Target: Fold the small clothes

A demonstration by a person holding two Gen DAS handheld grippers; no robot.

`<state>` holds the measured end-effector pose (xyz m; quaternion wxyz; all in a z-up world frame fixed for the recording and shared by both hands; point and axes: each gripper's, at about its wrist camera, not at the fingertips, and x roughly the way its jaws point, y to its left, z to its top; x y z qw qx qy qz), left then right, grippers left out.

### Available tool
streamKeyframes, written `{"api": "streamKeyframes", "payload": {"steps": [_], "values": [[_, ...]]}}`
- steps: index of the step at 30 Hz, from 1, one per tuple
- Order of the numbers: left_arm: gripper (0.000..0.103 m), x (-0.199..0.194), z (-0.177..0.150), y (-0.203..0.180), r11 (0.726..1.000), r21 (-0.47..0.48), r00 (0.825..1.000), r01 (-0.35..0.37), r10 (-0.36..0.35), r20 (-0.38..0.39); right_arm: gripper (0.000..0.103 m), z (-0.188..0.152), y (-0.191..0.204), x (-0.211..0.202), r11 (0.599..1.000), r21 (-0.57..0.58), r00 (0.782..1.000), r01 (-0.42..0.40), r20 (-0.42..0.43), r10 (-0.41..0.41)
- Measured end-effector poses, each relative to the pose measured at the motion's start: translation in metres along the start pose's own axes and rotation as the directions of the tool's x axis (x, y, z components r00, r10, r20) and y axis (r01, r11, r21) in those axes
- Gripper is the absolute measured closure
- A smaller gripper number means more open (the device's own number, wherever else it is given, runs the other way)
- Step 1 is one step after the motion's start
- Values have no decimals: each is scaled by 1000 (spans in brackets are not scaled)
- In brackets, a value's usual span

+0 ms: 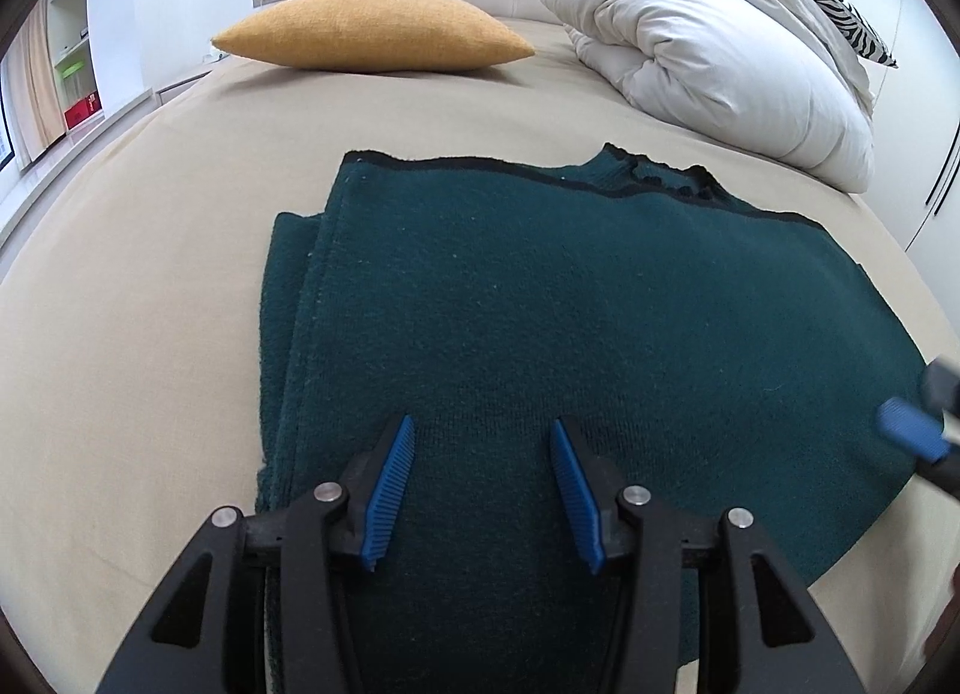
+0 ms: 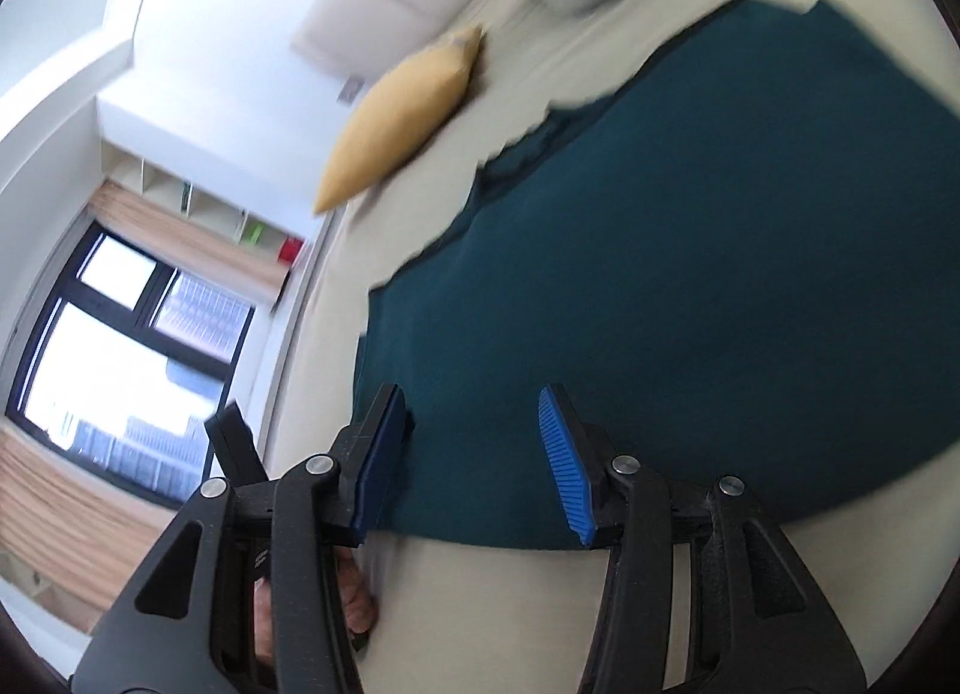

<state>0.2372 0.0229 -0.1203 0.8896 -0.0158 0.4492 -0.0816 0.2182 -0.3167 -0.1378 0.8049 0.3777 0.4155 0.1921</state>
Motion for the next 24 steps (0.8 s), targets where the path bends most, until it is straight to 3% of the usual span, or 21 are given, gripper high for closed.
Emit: {"api": "streamKeyframes", "payload": {"steps": [5,9,18,22,24], "values": [[52,0,-1,1,1000,0,1000,12,-12,8,58,-12,10,57,1000,-15,993,4,-118,-5],[52,-1,-2,5,999,-5,999,38,-38,13,59,-20,5,66,1000,4,993,-26,-114,26],[53,-14,-8,24,993,-68,995,101,-100,22,59,-7,-52,-10,993,120,998,22,52,-28],[54,-19,-11,32,986,-99,991,133,-131,34,59,-4,-88,-60,983,173,987,54,137,-78],[56,-20,-11,34,984,-105,990,142,-139,37,59,-3,-108,-89,974,219,971,65,211,-112]]}}
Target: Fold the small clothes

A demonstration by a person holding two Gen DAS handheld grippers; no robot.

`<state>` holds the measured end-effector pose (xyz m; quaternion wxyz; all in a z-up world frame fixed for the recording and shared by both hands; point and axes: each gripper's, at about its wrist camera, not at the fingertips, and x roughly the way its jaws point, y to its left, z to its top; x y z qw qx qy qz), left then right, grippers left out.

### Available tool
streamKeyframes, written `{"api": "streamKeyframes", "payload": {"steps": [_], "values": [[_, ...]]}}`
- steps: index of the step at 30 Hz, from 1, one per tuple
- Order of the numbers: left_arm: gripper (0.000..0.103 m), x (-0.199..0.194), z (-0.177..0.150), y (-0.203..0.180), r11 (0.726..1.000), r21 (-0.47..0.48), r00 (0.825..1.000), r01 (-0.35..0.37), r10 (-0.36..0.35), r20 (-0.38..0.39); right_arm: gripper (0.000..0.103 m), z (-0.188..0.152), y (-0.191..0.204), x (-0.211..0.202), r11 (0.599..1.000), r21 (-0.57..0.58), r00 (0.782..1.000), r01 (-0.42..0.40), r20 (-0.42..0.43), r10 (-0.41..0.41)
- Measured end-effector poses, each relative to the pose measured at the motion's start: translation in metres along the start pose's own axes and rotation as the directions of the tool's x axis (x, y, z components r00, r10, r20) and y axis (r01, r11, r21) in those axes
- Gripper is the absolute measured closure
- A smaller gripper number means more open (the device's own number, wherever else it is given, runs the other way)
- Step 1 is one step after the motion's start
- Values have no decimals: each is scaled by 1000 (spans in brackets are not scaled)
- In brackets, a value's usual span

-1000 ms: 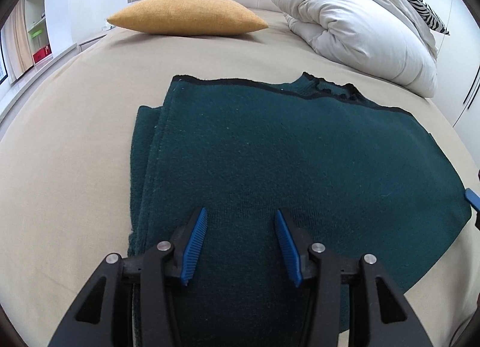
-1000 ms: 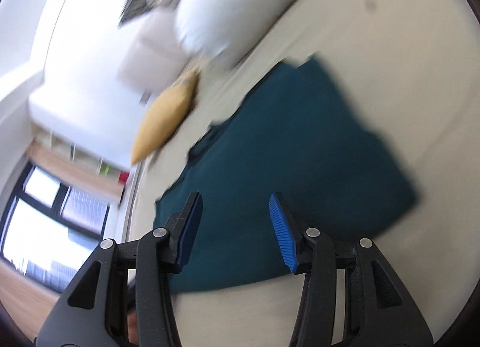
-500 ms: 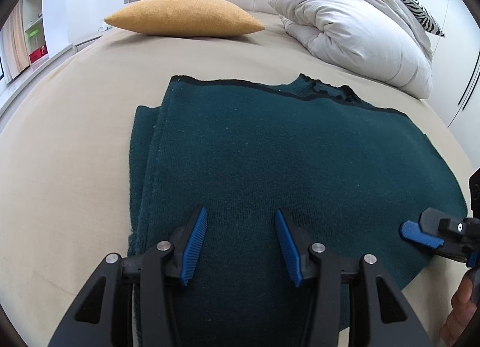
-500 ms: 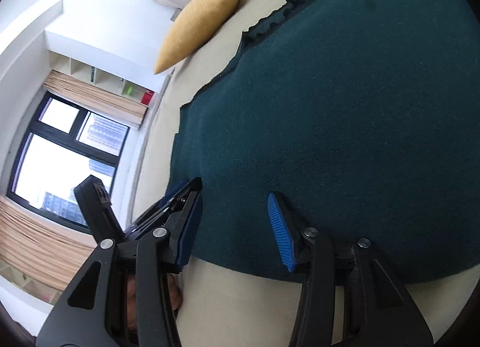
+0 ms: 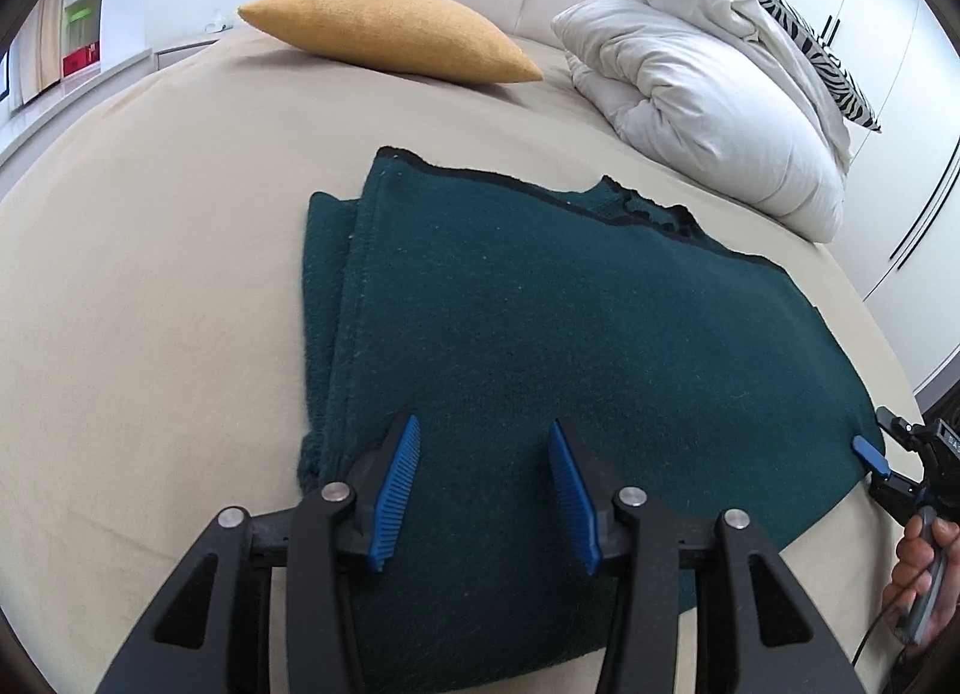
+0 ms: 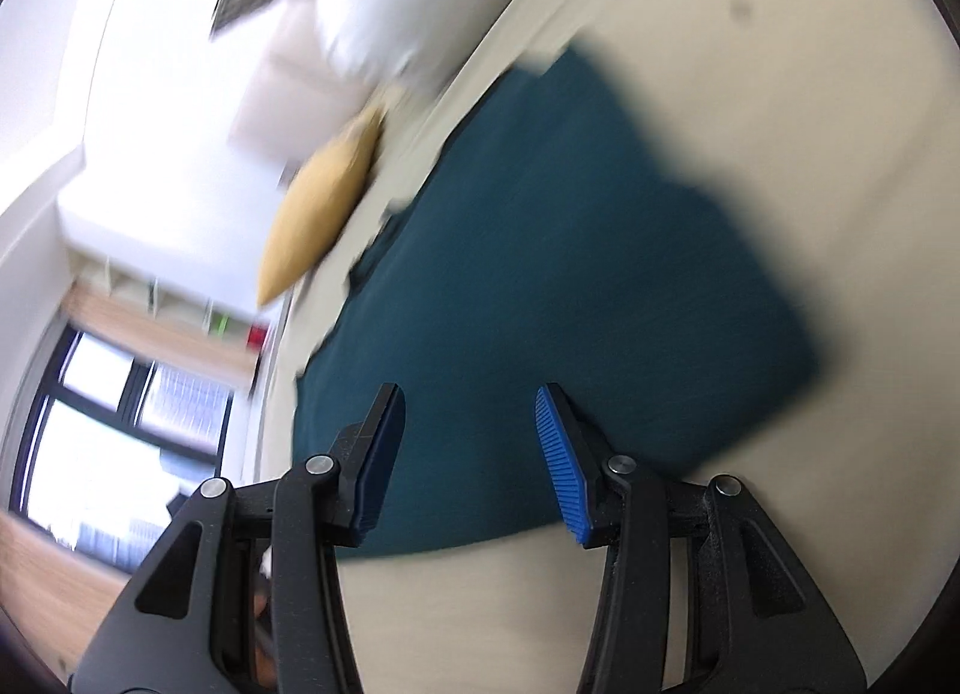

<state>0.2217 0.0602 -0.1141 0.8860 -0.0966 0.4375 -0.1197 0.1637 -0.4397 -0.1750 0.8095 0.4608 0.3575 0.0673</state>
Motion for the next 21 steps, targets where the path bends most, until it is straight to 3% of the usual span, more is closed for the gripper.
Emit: {"api": "streamKeyframes", "payload": {"steps": [2,6,7,9,13,19,21], "values": [[58,-3,0,4,1000,-19,1000,16,-16,-1,60,9,-20,-25,998,60,998,-4,58,1],[59,-28,0,24,992,-120,999,40,-36,40,57,12,-33,-73,993,100,978,66,189,-84],[57,-37,-1,33,986,-159,997,51,-41,62,57,10,-30,-82,991,94,969,98,217,-116],[45,-48,-2,48,975,-220,997,28,-10,81,57,9,-32,-98,993,85,967,87,231,-104],[41,-57,-7,85,918,-389,995,77,-45,91,57,10,-9,-112,997,33,974,63,215,-69],[38,-39,-13,93,883,-455,992,120,-122,26,55,1,45,-78,998,-55,996,3,90,2],[32,-35,-10,95,868,-477,989,139,-143,29,55,-4,59,-63,996,-85,999,-4,51,8]]}}
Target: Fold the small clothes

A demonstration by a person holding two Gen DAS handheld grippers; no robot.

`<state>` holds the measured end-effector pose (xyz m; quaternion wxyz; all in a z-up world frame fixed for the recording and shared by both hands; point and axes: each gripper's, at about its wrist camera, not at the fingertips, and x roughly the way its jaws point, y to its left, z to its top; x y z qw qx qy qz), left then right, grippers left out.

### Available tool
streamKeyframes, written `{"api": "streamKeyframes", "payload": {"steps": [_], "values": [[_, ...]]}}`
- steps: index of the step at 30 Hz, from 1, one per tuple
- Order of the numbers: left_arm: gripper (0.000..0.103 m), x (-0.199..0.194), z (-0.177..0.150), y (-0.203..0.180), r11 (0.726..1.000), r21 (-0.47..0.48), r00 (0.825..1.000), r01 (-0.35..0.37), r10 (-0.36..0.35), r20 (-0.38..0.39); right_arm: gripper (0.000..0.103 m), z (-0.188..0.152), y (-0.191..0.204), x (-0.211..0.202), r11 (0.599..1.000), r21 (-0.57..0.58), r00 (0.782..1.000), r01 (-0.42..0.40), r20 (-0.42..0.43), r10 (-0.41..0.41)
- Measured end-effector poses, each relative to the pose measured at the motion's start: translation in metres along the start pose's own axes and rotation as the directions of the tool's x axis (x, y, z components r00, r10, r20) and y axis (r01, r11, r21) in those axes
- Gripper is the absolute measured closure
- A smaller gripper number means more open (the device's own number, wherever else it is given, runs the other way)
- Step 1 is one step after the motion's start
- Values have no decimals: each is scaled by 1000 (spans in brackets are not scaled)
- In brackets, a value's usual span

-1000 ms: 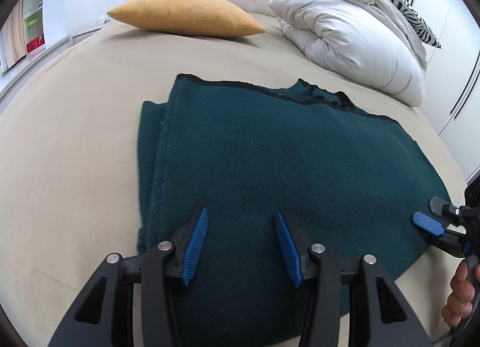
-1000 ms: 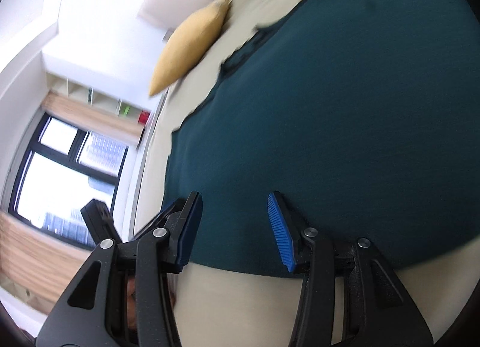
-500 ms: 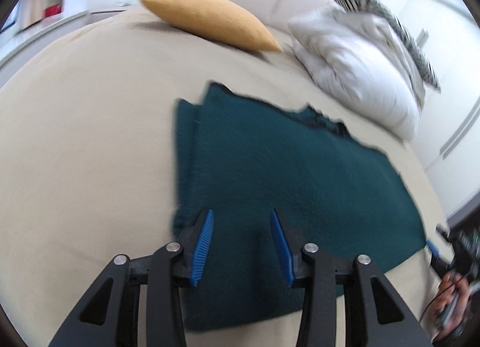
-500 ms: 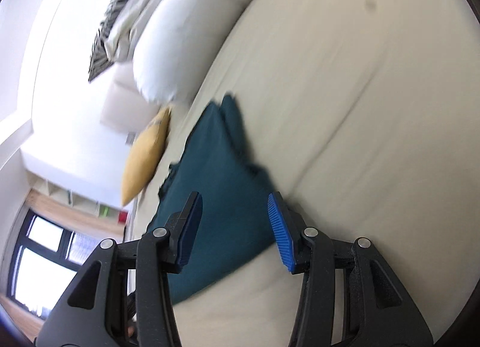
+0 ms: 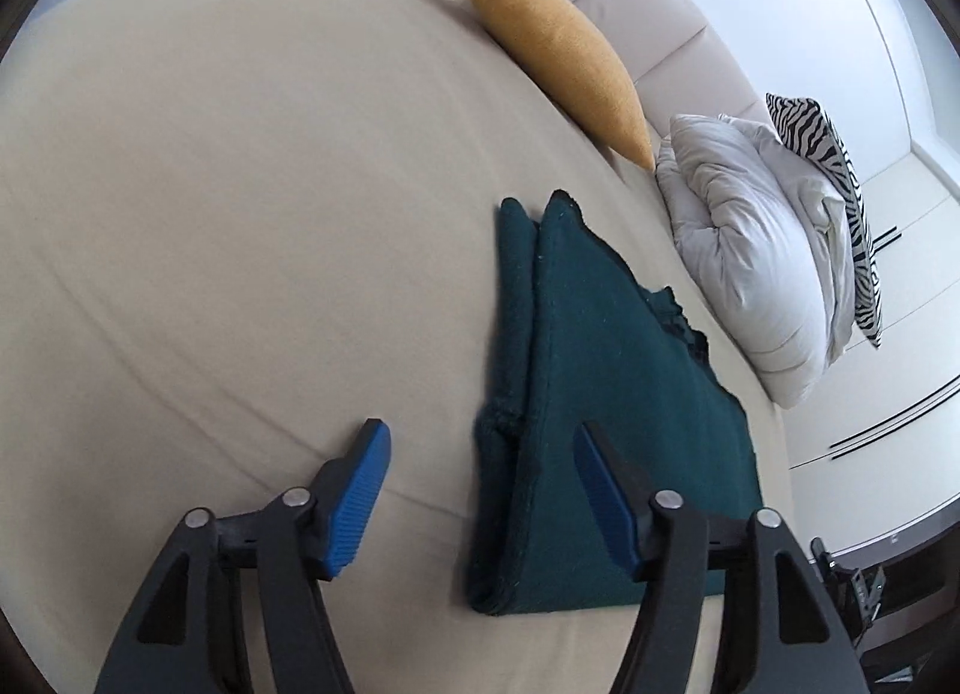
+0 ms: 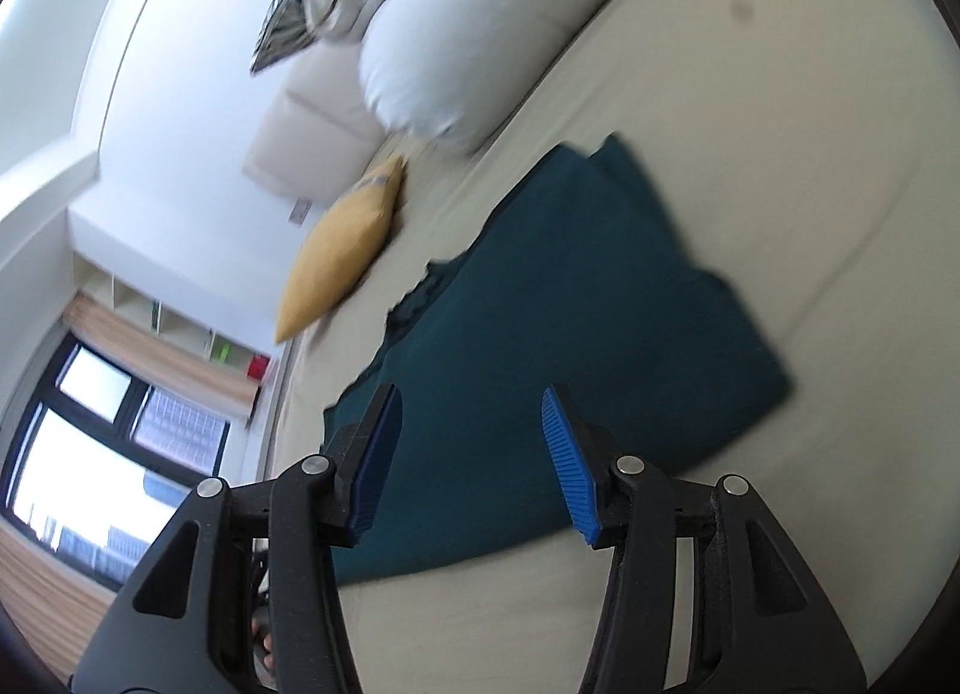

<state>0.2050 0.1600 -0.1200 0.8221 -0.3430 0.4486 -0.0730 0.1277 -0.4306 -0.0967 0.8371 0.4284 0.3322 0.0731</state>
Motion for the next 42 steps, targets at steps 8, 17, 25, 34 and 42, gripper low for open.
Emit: {"api": "streamKeyframes", "payload": {"steps": [8,17,25,34,42], "values": [[25,33,25,1,993,-72,989,89,-97,-113,51,-12,39,54,997,-48,985,-58,-167,49],[30,57,28,-23,988,-37,956,152,-156,-248,51,-24,81,108,987,-68,949,-144,-293,118],[58,55,31,11,954,-191,936,231,-272,-222,51,-34,102,148,983,-75,921,-168,-368,129],[86,55,28,13,959,-180,942,221,-257,-216,51,-50,130,206,976,-115,881,-185,-460,113],[88,38,34,-34,974,-47,953,224,-229,-199,52,-60,112,234,982,-105,861,-160,-500,87]]}}
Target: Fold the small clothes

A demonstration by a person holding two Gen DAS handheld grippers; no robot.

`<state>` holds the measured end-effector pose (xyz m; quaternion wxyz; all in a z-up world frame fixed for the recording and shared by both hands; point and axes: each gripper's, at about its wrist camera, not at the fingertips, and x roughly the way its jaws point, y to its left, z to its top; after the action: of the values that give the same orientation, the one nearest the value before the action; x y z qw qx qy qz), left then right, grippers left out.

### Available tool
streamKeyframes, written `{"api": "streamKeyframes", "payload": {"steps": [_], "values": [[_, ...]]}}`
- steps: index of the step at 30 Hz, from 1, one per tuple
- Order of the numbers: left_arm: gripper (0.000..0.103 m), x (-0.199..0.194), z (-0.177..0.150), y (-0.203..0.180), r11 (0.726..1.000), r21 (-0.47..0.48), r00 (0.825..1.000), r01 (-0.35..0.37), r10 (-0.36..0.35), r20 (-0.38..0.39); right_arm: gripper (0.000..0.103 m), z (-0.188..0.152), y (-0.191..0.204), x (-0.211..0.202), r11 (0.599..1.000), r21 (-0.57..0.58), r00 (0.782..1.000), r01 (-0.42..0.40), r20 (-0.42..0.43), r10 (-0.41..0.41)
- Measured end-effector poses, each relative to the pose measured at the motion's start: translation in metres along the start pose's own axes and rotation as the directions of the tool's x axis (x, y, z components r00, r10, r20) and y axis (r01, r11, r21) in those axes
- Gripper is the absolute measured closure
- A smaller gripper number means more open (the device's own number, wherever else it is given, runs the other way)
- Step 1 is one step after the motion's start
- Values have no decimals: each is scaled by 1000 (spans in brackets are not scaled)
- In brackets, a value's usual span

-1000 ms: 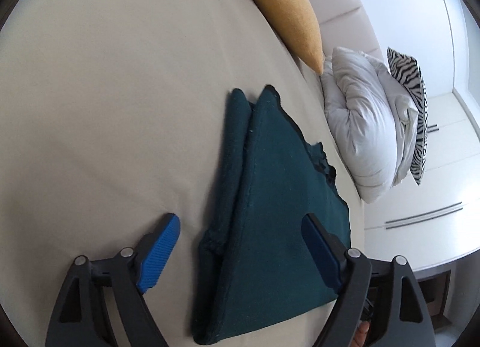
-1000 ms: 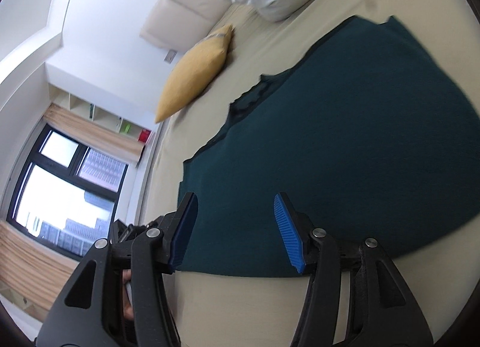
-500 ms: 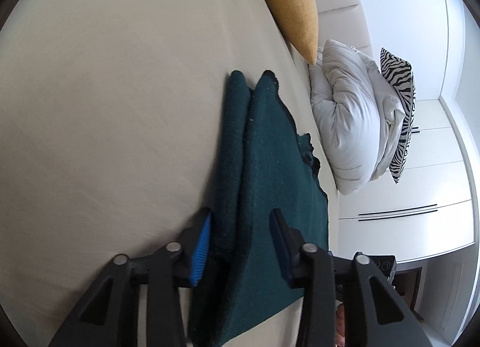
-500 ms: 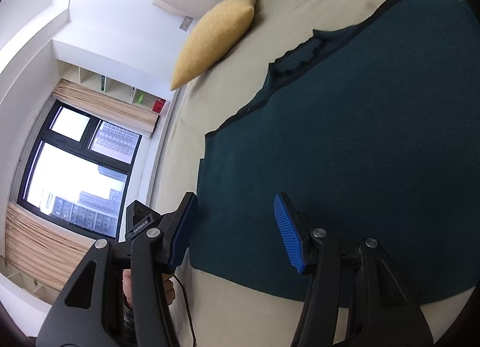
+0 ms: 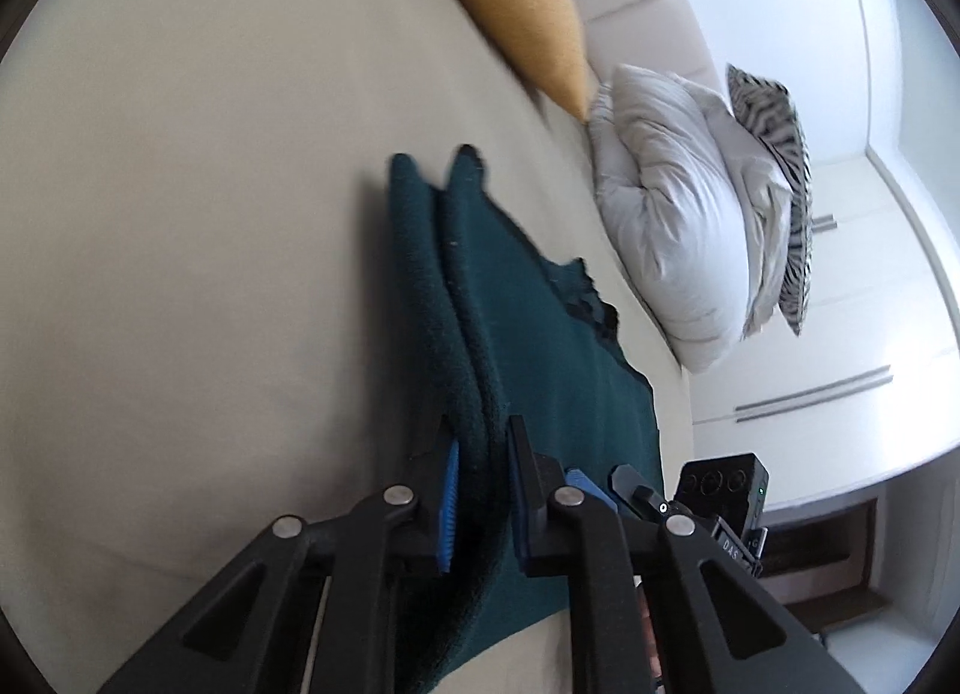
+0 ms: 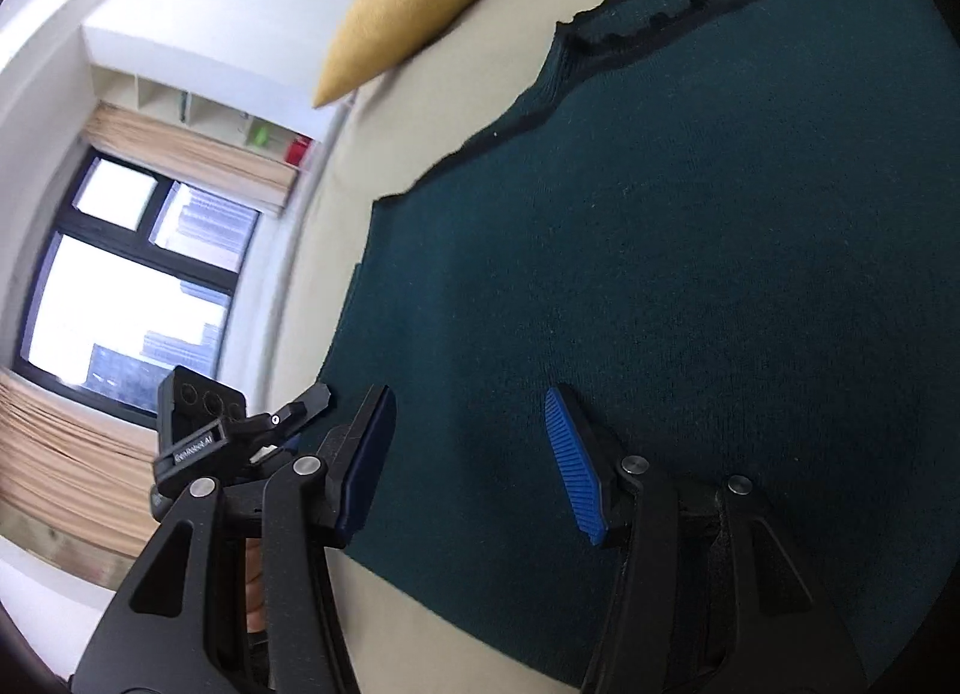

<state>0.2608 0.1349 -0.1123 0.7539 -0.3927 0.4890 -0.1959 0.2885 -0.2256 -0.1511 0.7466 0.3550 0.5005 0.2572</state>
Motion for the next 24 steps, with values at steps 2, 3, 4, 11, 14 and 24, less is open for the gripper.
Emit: {"api": "streamKeyframes", "payload": {"steps": [2,3,4,11,14,24], "values": [[88,3,-1,-25,999,50,1000,-9,10,-1,52,1,-8,-13,999,27,999,-34,11,34],[88,6,-2,-37,997,76,1000,-19,19,0,52,2,-13,-21,998,36,999,-44,26,43],[88,13,-4,-55,994,107,1000,-25,25,-1,51,3,-19,-32,997,51,997,-58,48,56],[89,108,-43,-145,970,242,996,2,20,-89,51,15,-73,-120,982,150,974,-115,209,82],[90,157,-66,-148,978,206,987,17,17,-161,51,17,-99,-142,976,187,968,-112,241,65],[62,78,-84,-165,940,322,994,111,-101,-46,50,25,-113,-143,971,209,971,-119,228,70]]}}
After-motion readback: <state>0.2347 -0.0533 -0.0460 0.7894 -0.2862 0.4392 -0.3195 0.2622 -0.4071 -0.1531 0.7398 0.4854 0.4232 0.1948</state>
